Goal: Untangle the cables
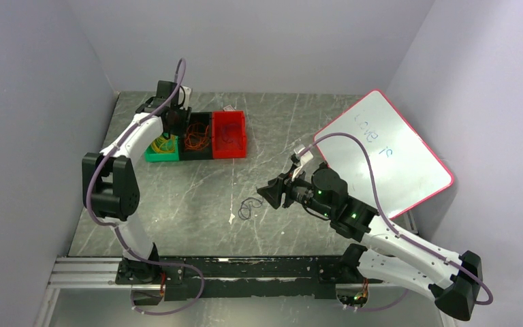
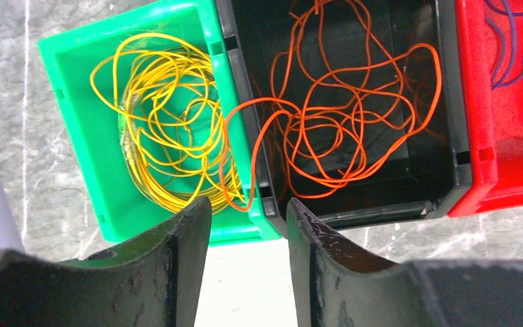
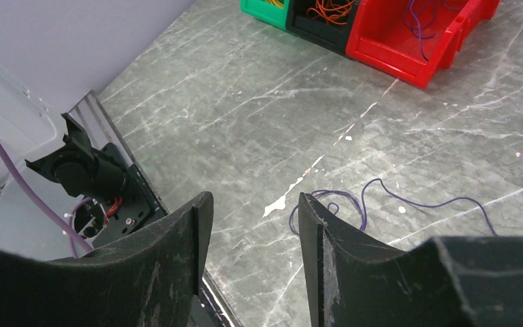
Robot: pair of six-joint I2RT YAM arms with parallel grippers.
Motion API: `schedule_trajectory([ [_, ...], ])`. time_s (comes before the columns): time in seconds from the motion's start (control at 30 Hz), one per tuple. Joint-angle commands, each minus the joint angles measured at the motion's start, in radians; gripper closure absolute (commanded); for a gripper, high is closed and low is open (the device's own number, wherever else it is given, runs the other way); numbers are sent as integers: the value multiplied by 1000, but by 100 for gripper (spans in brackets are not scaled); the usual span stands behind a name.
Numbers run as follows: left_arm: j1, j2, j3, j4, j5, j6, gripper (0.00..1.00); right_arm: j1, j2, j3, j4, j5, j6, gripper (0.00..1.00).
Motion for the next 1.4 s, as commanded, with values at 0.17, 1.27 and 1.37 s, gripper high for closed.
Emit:
schedule_trajectory([
  [0.17,-23,36,46,-19,-59,40,59,4,-1,-13,14,-13,3,47],
  [1.27,-136,73,198,-57,-6,18,93,3,10,-10,21,-16,3,47],
  [1.37,-147,102,207,-58,21,-4,93,5,14,-8,19,-21,3,47],
])
